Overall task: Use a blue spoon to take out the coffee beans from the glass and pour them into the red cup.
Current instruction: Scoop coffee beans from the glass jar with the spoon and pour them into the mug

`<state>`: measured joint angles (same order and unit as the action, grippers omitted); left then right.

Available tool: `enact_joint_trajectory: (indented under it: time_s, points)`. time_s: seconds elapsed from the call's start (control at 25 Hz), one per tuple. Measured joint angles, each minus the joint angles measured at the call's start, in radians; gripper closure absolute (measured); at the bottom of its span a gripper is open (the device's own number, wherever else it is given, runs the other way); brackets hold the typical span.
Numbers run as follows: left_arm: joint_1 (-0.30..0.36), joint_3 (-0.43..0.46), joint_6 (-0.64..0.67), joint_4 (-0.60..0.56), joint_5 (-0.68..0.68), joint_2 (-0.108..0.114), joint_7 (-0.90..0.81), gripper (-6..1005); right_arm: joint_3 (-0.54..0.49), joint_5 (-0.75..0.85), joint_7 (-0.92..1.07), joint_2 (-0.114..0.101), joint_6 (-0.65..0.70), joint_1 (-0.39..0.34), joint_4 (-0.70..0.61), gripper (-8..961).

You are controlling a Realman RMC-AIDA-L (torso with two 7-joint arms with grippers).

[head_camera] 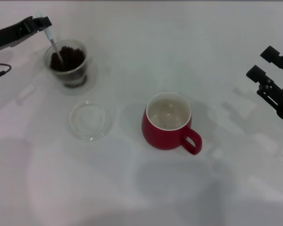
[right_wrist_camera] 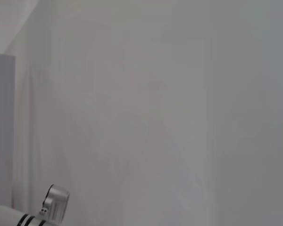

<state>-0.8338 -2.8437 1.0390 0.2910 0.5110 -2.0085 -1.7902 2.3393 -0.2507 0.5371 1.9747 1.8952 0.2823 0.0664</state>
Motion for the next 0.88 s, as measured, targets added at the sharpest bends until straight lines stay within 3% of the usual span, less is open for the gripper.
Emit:
enact_joint_trajectory:
  time_s: [0.88]
  points:
    - [0.095, 0.001, 0.079, -0.024, 0.133, 0.019, -0.137, 876, 0.0, -0.005, 0.0, -0.003, -0.01, 0.018, 0.009, 407]
